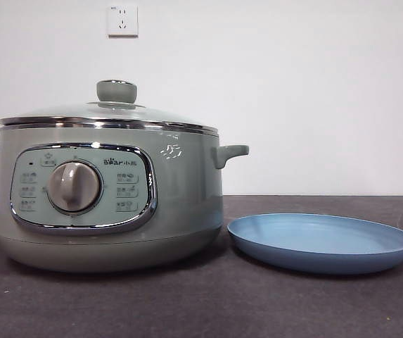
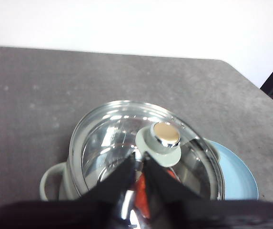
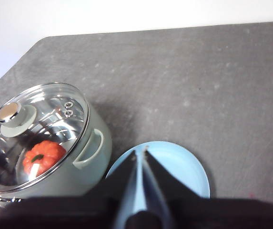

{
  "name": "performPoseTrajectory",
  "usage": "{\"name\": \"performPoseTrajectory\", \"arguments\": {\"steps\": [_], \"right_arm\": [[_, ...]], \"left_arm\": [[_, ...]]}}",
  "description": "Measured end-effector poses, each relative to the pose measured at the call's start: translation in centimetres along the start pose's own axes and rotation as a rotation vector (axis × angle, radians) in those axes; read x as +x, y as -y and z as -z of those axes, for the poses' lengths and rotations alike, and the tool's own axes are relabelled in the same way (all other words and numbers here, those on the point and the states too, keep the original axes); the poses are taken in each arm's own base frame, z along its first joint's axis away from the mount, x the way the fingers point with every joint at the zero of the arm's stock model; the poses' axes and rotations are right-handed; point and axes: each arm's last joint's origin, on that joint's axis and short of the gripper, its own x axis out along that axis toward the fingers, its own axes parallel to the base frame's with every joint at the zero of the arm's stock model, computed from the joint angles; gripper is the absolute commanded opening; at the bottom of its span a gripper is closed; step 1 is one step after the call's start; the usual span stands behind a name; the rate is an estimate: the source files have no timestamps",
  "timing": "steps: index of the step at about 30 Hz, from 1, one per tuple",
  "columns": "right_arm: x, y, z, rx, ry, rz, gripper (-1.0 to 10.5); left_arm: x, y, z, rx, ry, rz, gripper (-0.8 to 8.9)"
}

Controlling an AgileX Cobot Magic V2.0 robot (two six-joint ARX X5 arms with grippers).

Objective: Take the pumpkin out from the steamer,put the pumpkin in the blue plate,close the lid

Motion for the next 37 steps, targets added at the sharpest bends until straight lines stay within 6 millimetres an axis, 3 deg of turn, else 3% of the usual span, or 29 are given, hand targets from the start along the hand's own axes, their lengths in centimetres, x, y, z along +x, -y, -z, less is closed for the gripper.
{"name": "performPoseTrajectory", "arguments": {"steps": [2,4,11,14,25,29,37], "right_arm": [[0.0,0.0,-0.1,-0.003,0.001,0.000,3.8],[0.1,0.0,-0.1,0.000,-0.004,0.001,4.8],[0.5,0.2,-0.1,0.026,-0.020,0.002,4.8],[0.6,0.2,-0.1,0.030,-0.024,0.002,4.8],[1.0,0.4,-0.1,0.035,-0.036,0.003,4.8],[1.0,0.4,0.0,0.036,-0.038,0.003,4.7],[1.0,0.4,0.0,0.036,-0.039,0.003,4.7]], "left_arm": [[-0.1,0.0,-0.1,0.002,0.004,0.000,4.09],[-0.1,0.0,-0.1,0.002,0.003,0.000,4.09],[0.6,0.0,-0.5,-0.003,0.004,0.018,4.09],[1.6,0.2,-1.6,-0.003,-0.021,0.051,4.09],[8.7,3.0,-5.2,0.079,-0.182,0.116,4.09],[11.9,4.1,-4.6,0.122,-0.252,0.098,4.09],[16.8,5.2,-1.5,0.212,-0.403,0.011,4.09]]}}
